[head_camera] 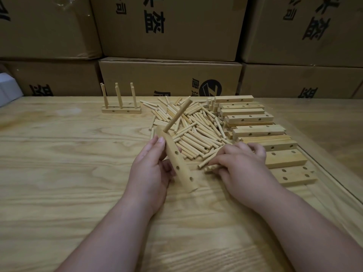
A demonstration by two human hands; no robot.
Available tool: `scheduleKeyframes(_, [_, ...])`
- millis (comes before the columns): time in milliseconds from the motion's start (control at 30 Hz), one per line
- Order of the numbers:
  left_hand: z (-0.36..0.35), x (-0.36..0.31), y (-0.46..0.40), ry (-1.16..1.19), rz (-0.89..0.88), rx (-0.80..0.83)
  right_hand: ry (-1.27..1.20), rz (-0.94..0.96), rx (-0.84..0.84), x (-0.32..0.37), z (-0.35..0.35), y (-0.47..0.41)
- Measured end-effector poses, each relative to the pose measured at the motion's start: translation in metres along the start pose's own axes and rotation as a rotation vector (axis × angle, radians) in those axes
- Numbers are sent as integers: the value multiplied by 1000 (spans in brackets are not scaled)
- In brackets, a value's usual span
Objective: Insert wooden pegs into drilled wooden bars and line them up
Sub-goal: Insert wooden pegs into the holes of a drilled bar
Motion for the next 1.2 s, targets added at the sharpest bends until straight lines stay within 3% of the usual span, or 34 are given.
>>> scheduleKeyframes(133, [-8,3,1,-19,24,83,-151,-4,-290,-2,29,5])
scheduleKeyframes(233, [-7,5,0,-58,29,91,-428,3,-499,-4,48,15])
scheduleKeyframes(467, [-14,2,4,-117,-6,145,-1236,-237,-490,-17,34,25])
scheduleKeyframes(733, [-16,4,4,-167,-22,182,-1302,-239,-282,-2,24,21])
scheduleKeyframes(1200, [-12,8,1,-282,-50,184,-1322,-240,-232,-4,22,18])
Point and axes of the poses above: each hand's wrist, its own y-axis away from the middle knuckle, its own z-axis out of the back of the hand, x = y × z, the point moved 9 cm from there along -y, towards the middle knuckle, and after that the axes turned 1 degree about z, right-handed, at the moved point
